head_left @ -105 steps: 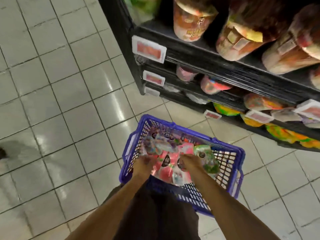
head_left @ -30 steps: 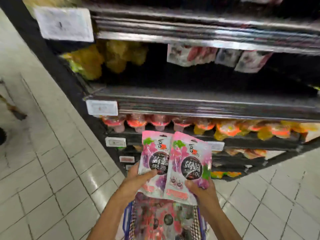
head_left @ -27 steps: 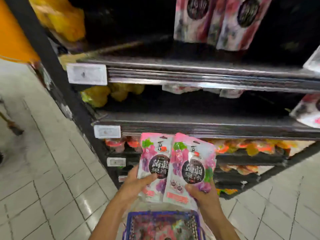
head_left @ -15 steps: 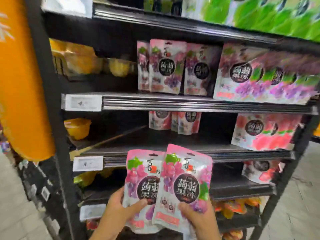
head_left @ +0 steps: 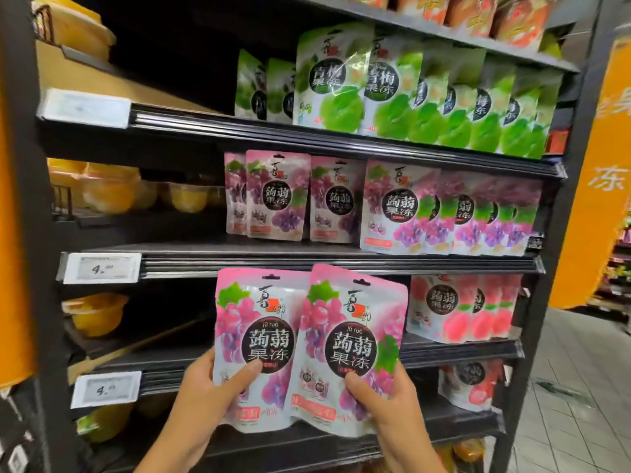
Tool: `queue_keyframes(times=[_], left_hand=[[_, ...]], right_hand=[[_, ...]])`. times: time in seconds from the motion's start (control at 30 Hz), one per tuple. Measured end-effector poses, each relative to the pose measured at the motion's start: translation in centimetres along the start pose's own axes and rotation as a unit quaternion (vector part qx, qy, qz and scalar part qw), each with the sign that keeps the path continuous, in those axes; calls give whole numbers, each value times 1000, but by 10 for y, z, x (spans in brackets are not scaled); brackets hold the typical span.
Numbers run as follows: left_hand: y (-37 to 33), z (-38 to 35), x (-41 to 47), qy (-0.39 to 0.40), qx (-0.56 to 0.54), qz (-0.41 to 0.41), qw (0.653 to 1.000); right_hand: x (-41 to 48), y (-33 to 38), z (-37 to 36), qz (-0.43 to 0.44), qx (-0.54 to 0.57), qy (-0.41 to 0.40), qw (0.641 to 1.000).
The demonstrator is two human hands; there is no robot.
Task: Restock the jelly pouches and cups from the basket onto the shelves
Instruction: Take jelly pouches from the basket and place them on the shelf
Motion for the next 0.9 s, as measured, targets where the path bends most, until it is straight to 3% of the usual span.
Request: queue_keyframes(times=[0.23, 0.37, 0.9], left_hand=[[-31, -33, 29, -4, 6, -53, 999], [-40, -40, 39, -2, 8, -68, 998], [-53, -56, 63, 0, 1, -67, 998]], right_hand=[[58, 52, 28, 74, 8, 4, 997], [97, 67, 39, 97, -20, -34, 995], [225, 104, 18, 128, -112, -84, 982]])
Point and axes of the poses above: each hand's wrist, its own x-axis towards the middle knuckle, its own z-axis out of the back of the hand, y = z × x, the point moved 2 cm from there along x, towards the middle knuckle, and after that the axes turned 7 degrees about z, right-handed, at the moved point
